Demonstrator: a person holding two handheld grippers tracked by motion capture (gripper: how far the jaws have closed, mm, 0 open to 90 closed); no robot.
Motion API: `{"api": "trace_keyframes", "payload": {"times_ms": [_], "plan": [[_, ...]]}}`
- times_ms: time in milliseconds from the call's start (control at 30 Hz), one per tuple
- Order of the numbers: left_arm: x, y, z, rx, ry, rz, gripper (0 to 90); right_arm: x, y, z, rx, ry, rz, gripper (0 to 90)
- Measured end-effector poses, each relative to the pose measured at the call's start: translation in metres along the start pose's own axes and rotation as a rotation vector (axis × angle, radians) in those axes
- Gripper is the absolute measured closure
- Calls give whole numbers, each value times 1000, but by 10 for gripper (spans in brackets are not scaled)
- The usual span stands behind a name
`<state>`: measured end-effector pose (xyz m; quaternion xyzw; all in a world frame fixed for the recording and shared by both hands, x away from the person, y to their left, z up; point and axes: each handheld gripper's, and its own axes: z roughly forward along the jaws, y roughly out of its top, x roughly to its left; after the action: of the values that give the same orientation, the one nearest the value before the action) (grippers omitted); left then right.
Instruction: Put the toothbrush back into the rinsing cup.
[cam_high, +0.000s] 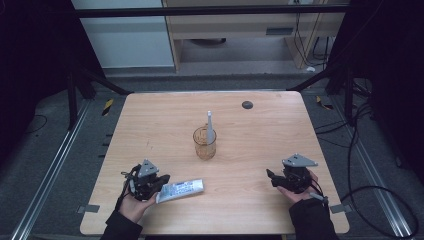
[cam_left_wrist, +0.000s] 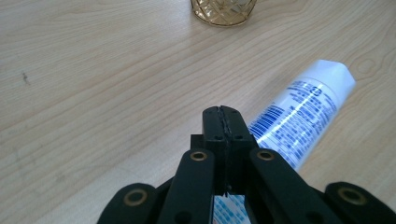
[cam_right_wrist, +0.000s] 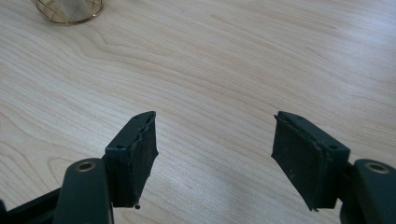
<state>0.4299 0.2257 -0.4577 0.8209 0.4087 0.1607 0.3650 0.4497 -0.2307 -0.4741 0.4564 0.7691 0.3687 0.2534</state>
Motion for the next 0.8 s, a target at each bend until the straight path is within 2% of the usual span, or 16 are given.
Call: {"api": "trace_keyframes", "payload": {"times_ms": [100,333,500,667,700,800], "plan": [[-5,-5,-4,10,1,0,896,0,0,0,1,-1,0,306],[-18,-19,-11,39,-31,-8,896,0,0,0,4,-4,0,305],[-25,-27,-7,91,-50,15,897,0,0,0,4,-6,-1,305],[-27,-30,0,133,-51,22,896,0,-1,0,5,-8,-3,305],[-26,-30,2,148,-42,35,897,0,-1,0,4,-8,0,305],[-25,-30,2,138,-42,26,897,-1,-1,0,5,-8,-3,305]]}}
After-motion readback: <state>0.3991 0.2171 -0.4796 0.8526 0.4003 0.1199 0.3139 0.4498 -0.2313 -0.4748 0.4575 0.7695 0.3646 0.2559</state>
